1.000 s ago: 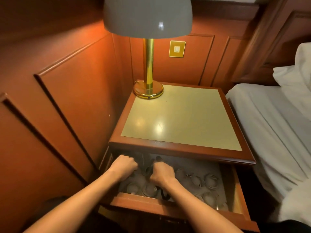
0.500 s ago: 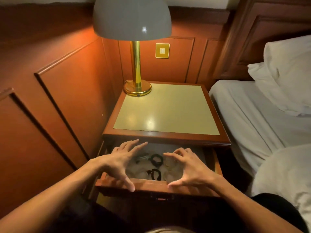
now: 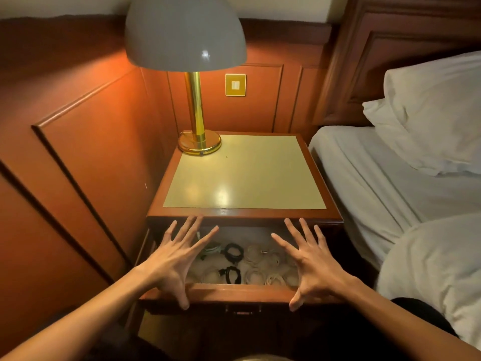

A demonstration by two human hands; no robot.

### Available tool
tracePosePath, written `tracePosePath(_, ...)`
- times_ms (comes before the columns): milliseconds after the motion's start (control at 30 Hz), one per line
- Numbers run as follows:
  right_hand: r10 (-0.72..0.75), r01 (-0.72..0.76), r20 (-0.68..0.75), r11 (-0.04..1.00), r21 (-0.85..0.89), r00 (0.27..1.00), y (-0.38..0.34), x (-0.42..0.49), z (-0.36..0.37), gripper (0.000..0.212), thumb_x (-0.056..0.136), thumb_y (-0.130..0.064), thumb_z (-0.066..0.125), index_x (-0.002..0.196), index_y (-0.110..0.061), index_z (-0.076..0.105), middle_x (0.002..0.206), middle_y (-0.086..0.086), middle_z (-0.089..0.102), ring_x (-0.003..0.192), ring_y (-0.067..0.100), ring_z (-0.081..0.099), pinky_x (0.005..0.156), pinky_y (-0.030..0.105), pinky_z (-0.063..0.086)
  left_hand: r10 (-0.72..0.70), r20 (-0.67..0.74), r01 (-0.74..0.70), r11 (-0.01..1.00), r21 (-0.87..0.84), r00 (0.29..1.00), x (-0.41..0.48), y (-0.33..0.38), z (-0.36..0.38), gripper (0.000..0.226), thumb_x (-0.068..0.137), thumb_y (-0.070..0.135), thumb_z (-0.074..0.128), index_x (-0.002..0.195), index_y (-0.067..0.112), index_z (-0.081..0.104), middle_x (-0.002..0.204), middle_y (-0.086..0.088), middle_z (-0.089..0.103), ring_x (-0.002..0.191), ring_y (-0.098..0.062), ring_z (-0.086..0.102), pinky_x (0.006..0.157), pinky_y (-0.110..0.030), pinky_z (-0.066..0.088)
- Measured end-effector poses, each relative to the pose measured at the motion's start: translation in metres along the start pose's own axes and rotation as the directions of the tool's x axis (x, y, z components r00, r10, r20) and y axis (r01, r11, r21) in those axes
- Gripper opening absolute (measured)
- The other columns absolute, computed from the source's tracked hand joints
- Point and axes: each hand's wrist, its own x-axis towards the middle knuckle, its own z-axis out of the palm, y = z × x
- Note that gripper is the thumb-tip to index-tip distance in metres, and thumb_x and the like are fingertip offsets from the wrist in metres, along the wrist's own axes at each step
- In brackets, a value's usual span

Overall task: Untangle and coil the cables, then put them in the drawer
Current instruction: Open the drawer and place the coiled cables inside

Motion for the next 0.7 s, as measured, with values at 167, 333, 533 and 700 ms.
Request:
tracePosePath(167,0.052,-0.052,-0.063,0.999,-0.003,0.997,0.004,0.0,0.004,0.155,0.041,-0.083,0.075,0.153,-0.038,-0.021,0.157,0.001,-0.041,0.143,0.035,-0.036,0.118,0.061,-0.012,-0.026,-0.062,0.025,1.0,-0.014,0.998,0.004,-0.006,0.001,0.159,0.037,0.077,0.078,0.145,0.039,-0.032,0.15,-0.006,-0.046,0.139,-0.033,-0.039,0.111,-0.069,-0.012)
tracePosePath(333,0.154,-0.155,-0.187,0.988,0.012,0.97,0.031,0.043,-0.004,0.146,0.048,-0.081,0.076,0.156,-0.037,-0.011,0.162,0.005,-0.028,0.148,0.039,-0.024,0.118,0.063,-0.007,-0.124,-0.215,0.128,0.992,0.004,0.969,0.037,-0.025,-0.013,0.153,0.044,0.075,0.078,0.146,0.039,-0.029,0.154,-0.007,-0.038,0.144,-0.034,-0.029,0.113,-0.069,-0.005)
tracePosePath(533,0.166,-0.168,-0.242,0.986,0.013,0.956,0.048,0.094,-0.002,0.113,0.073,-0.047,0.08,0.159,-0.024,0.011,0.166,0.007,0.017,0.152,0.034,0.012,0.123,0.052,0.015,-0.136,-0.231,0.158,0.985,0.077,0.963,0.09,-0.05,-0.021,0.134,0.062,0.065,0.079,0.154,0.033,-0.013,0.163,-0.006,-0.005,0.15,-0.033,-0.003,0.117,-0.062,0.008)
tracePosePath(700,0.17,-0.183,-0.303,0.983,-0.014,0.938,0.05,0.097,0.01,0.096,0.076,-0.012,0.074,0.157,-0.021,0.023,0.161,0.008,0.031,0.149,0.035,0.026,0.121,0.051,0.023,-0.111,-0.264,0.133,0.989,0.069,0.958,0.096,-0.058,-0.01,0.111,0.073,0.057,0.076,0.156,0.03,0.007,0.163,-0.004,0.012,0.148,-0.034,0.017,0.115,-0.056,0.024)
